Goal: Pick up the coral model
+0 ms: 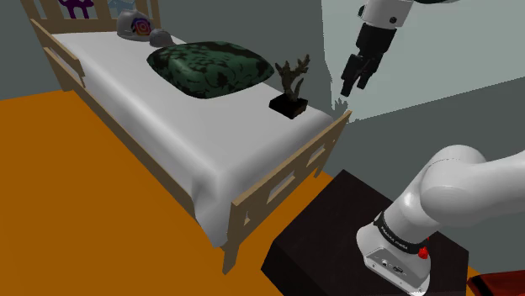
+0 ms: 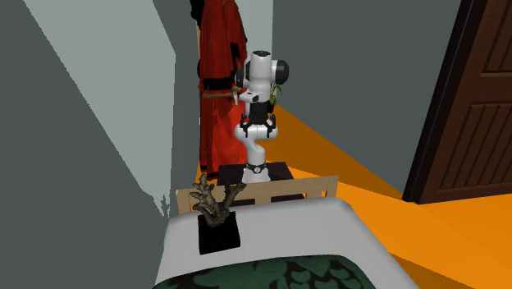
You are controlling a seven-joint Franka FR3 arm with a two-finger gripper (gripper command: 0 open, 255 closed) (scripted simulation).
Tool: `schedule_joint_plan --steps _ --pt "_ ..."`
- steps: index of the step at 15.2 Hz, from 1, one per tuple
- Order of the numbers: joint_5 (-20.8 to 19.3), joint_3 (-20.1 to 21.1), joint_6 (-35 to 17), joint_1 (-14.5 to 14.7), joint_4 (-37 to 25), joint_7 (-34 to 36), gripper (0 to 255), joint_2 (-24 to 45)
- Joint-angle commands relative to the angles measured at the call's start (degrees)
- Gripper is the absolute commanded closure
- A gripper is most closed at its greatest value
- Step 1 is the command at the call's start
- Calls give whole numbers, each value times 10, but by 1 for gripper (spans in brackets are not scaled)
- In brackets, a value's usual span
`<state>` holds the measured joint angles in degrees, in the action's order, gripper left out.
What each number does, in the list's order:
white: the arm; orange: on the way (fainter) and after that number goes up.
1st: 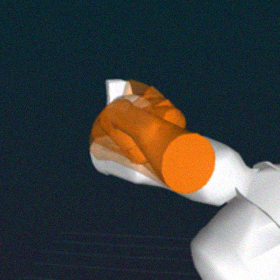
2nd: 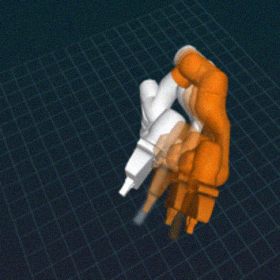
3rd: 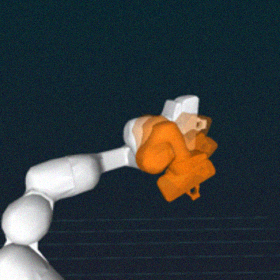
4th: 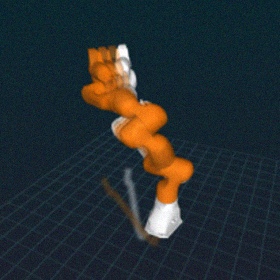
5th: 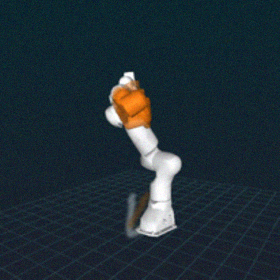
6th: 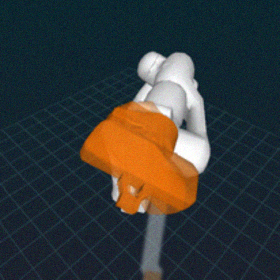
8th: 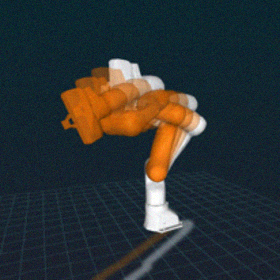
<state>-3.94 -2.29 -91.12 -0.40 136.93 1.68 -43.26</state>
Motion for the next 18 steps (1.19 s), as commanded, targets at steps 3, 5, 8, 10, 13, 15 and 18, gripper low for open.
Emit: schedule_joint_plan --steps 3,5,8,10,13,15,18 --pt "-10 -7 -20 -3 -25 -9 0 46" --pt "-19 -13 -37 -5 -52 -17 0 92" --pt "-30 -21 -58 -8 -98 -29 0 161" --pt "-36 -26 -69 -10 -132 -37 0 207" --pt "-44 -33 -79 -13 -188 -48 0 275" --pt "-48 -37 -83 -15 -230 -56 0 321" --pt "-52 -43 -83 -19 -298 -69 0 390"
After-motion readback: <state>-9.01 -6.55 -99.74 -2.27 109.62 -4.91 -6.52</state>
